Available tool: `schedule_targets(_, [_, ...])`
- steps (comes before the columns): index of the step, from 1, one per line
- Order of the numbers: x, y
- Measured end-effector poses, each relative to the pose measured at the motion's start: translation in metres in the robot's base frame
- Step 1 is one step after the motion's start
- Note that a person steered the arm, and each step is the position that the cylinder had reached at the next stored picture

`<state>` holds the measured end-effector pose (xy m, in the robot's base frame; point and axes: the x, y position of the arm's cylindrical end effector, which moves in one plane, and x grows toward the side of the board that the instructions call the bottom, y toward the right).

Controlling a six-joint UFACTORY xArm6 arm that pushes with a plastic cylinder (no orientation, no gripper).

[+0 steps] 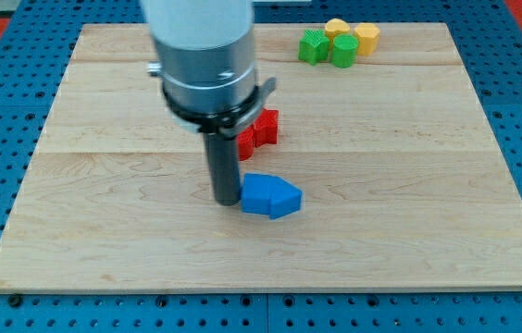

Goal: Move the green blocks to the top left corner

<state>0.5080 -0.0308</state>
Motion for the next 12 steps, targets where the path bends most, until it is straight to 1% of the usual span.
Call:
schedule_targets(1, [-0.008,0.019])
schedule_targets(2, [-0.066,0.028])
schedule_targets(3, [-0.102,0.135])
schedule_targets(4, [-0.147,0.208])
schedule_targets(5, [-0.206,0.205])
schedule_targets(6, [-0.234,0.198])
schedule_targets(7, [-0.244,0.186])
schedule_targets(8, [-0.257,0.137])
schedule_targets(9, [-0.261,0.072])
schedule_targets(11, [-0.286,0.040])
schedule_targets(12, [-0.301,-0.008])
